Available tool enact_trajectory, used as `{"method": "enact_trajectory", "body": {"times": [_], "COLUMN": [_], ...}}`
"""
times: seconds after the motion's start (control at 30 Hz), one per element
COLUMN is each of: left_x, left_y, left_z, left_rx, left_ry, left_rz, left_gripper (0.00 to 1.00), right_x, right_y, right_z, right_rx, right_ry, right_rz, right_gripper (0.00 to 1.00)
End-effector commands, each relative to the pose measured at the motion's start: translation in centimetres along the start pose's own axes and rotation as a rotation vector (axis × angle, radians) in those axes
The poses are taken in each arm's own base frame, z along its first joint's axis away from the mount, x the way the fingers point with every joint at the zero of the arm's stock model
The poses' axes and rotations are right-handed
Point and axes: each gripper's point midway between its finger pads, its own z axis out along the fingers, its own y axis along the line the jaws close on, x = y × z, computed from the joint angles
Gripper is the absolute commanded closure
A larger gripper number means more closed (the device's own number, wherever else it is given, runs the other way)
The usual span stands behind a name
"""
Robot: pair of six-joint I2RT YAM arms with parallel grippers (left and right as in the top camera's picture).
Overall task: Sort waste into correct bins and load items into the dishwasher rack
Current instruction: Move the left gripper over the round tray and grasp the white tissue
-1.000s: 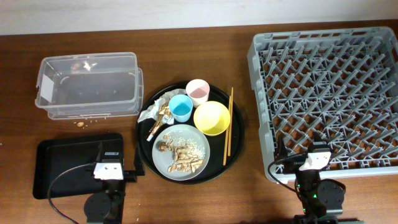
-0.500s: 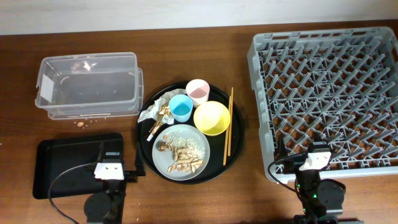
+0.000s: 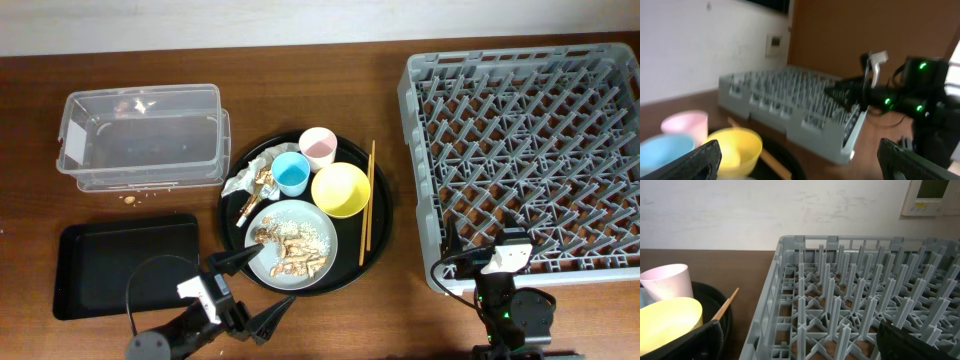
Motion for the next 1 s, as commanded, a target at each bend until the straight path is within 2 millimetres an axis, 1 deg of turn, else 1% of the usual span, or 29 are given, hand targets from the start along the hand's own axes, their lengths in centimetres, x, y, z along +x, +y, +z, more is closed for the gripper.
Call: {"method": "enact_trajectory", "body": {"times": [0.0, 0.03, 0.1, 0.17, 0.27, 0.33, 0.37, 0.43, 0.47, 0.5, 0.57, 0.63, 0.7, 0.77, 0.8, 0.83, 0.93, 0.97], "left_x": [-2.6, -3.4, -4.6, -4.9, -4.8, -5.2, -5.8, -7.2, -8.1, -8.8, -9.5, -9.0, -8.0, -6.6, -5.7, -5.3, -4.9, -4.8], "left_y": [-0.2, 0.3, 1.1, 2.9, 6.4, 8.4, 9.6, 11.3, 11.6, 11.5, 10.5, 10.6, 11.4, 12.6, 13.7, 14.3, 15.5, 16.0], "left_z": [-0.1, -0.2, -0.2, -0.3, -1.2, -2.2, -3.0, -4.3, -4.3, -3.7, -1.8, -1.1, -0.9, -1.4, -2.4, -3.0, -3.8, -3.1], "left_rx": [-0.026, -0.066, -0.126, -0.239, -0.461, -0.596, -0.691, -0.822, -0.842, -0.818, -0.705, -0.67, -0.68, -0.723, -0.813, -0.865, -0.935, -0.925], "left_ry": [-0.055, -0.076, -0.086, -0.025, 0.134, 0.251, 0.325, 0.448, 0.496, 0.528, 0.564, 0.598, 0.638, 0.71, 0.774, 0.827, 0.97, 1.019], "left_rz": [-0.037, -0.029, 0.011, 0.034, 0.015, 0.006, -0.005, -0.025, -0.047, -0.077, -0.142, -0.183, -0.21, -0.254, -0.317, -0.35, -0.39, -0.411], "left_gripper": [0.01, 0.01, 0.01, 0.01, 0.01, 0.01, 0.01, 0.01, 0.01, 0.01, 0.01, 0.01, 0.01, 0.01, 0.01, 0.01, 0.01, 0.01], "right_x": [0.3, 0.3, 0.3, 0.3, 0.3, 0.3, 0.3, 0.3, 0.3, 0.3, 0.3, 0.3, 0.3, 0.3, 0.3, 0.3, 0.3, 0.3], "right_y": [-0.3, -0.3, -0.3, -0.3, -0.3, -0.3, -0.3, -0.3, -0.3, -0.3, -0.3, -0.3, -0.3, -0.3, -0.3, -0.3, -0.3, -0.3], "right_z": [0.0, 0.0, 0.0, 0.0, 0.0, 0.0, 0.0, 0.0, 0.0, 0.0, 0.0, 0.0, 0.0, 0.0, 0.0, 0.0, 0.0, 0.0], "right_rx": [0.016, 0.016, 0.016, 0.016, 0.016, 0.016, 0.016, 0.016, 0.016, 0.016, 0.016, 0.016, 0.016, 0.016, 0.016, 0.016, 0.016, 0.016], "right_ry": [0.004, 0.003, 0.003, 0.004, 0.004, 0.004, 0.004, 0.004, 0.004, 0.004, 0.004, 0.004, 0.004, 0.004, 0.004, 0.004, 0.004, 0.004], "right_rz": [0.005, 0.005, 0.005, 0.005, 0.005, 0.005, 0.005, 0.005, 0.005, 0.005, 0.005, 0.005, 0.005, 0.005, 0.005, 0.005, 0.005, 0.005], "right_gripper": [0.01, 0.01, 0.01, 0.01, 0.01, 0.01, 0.01, 0.01, 0.01, 0.01, 0.01, 0.01, 0.01, 0.01, 0.01, 0.01, 0.02, 0.01]}}
